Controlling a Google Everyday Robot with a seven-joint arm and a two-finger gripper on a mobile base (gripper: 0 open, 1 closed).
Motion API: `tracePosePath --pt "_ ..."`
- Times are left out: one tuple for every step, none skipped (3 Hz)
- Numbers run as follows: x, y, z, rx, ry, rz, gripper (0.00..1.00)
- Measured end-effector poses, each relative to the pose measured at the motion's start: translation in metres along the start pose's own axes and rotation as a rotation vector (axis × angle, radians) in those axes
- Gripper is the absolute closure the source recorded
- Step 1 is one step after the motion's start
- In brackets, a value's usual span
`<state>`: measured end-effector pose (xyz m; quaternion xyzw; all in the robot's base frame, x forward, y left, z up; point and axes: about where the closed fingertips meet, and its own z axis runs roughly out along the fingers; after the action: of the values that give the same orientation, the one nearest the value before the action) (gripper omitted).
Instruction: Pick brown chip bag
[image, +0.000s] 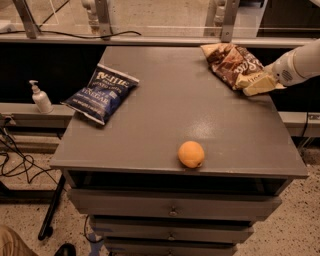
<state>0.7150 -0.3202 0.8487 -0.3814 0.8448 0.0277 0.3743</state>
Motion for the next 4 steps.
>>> tracePosePath --pt "0.000 0.003 0.005 -0.019 0.005 0.011 0.65" --pt "-0.005 0.005 0.003 -0.031 0.002 0.004 0.89" --pt "-0.024 0.009 -0.006 -0.040 -0.018 -0.037 1.00" --pt "-0.055 0.022 -0.024 -0.066 -0.064 -0.103 1.00"
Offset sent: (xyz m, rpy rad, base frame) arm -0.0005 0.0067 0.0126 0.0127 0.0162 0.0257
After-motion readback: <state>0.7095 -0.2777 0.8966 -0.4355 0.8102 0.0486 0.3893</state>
